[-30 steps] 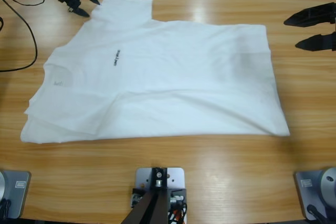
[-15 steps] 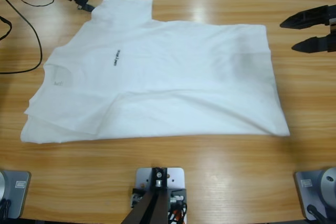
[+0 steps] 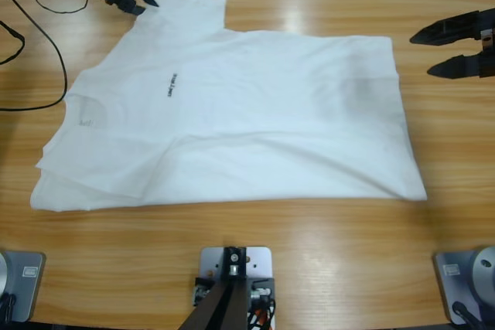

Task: Fold clothes

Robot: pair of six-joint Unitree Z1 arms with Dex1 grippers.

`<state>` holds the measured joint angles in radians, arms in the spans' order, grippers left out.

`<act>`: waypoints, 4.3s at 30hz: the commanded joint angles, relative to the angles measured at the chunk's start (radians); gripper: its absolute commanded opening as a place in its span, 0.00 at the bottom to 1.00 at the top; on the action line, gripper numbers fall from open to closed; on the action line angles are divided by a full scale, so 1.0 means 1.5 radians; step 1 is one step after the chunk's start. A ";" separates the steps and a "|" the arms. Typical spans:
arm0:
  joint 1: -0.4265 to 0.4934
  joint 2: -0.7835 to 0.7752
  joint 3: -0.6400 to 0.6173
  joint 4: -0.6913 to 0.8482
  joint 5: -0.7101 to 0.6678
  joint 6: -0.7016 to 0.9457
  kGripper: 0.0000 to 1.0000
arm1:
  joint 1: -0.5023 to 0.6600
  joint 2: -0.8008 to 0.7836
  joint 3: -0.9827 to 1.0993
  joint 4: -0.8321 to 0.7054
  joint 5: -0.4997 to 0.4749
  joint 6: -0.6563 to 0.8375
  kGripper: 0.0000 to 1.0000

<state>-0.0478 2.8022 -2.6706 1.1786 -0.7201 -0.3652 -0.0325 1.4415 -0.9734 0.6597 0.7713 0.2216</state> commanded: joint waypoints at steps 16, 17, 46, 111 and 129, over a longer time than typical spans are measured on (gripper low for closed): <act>-0.003 0.085 -0.369 0.034 -0.002 -0.011 0.00 | -0.160 0.251 -0.079 -0.188 0.096 0.082 0.94; -0.003 0.082 -0.369 0.037 -0.001 -0.010 0.00 | -0.160 0.280 -0.097 -0.188 0.093 0.079 0.94; -0.004 0.075 -0.370 0.075 0.006 0.011 0.00 | -0.177 0.525 -0.289 -0.115 -0.014 0.046 0.92; 0.037 -0.043 -0.370 0.109 -0.038 0.023 0.00 | -0.087 0.520 -0.411 0.033 -0.017 0.035 0.00; 0.045 -0.180 -0.362 0.321 -0.079 0.109 0.00 | -0.087 0.384 -0.388 0.149 -0.009 -0.013 0.00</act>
<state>0.0086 2.5988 -2.6452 1.4894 -0.8002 -0.2663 -0.1717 2.0778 -1.5940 0.8202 0.7538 0.2400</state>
